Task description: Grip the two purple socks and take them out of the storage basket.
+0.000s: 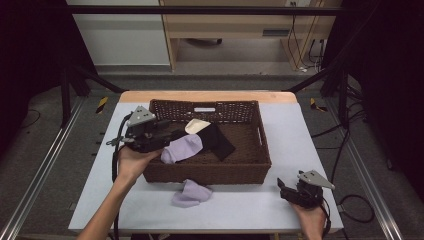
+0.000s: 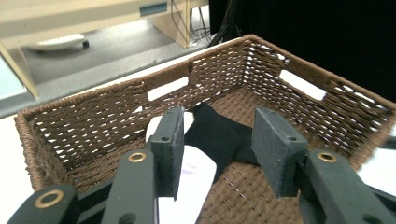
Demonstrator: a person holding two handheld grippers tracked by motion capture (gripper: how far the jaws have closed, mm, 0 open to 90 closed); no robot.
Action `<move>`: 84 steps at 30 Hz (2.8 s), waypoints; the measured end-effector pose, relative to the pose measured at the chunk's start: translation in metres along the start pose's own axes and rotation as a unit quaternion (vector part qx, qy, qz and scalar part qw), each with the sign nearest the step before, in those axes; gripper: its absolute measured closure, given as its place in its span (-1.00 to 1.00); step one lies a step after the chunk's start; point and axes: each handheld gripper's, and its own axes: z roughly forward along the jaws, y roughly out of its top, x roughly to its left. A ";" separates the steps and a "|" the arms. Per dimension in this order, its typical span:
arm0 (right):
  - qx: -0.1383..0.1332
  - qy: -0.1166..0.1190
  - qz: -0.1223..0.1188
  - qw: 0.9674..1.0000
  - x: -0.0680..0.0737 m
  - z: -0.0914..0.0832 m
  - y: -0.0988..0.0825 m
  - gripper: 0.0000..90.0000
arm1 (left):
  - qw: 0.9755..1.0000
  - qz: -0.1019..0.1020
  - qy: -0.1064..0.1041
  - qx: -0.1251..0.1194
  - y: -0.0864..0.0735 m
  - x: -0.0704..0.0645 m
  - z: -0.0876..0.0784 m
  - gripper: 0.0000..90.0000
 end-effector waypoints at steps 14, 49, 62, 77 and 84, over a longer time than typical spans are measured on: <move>0.004 0.002 0.001 1.000 0.000 0.001 0.000 -0.59 | 0.997 0.008 0.037 0.064 0.001 0.006 0.086 0.20; 0.013 -0.002 -0.003 1.000 0.000 0.003 0.001 -0.59 | 0.954 0.091 0.051 0.280 -0.031 -0.003 0.166 0.19; 0.010 -0.003 -0.004 1.000 0.001 0.002 0.001 -0.58 | 0.937 0.070 0.028 0.341 -0.033 0.001 0.177 0.73; 0.010 -0.004 0.000 1.000 0.001 0.002 0.001 -0.59 | 0.988 0.013 0.014 0.151 -0.014 0.004 0.120 0.91; 0.009 -0.006 0.002 1.000 0.000 0.002 0.001 -0.59 | 0.998 0.013 0.018 0.057 0.001 0.001 0.083 0.91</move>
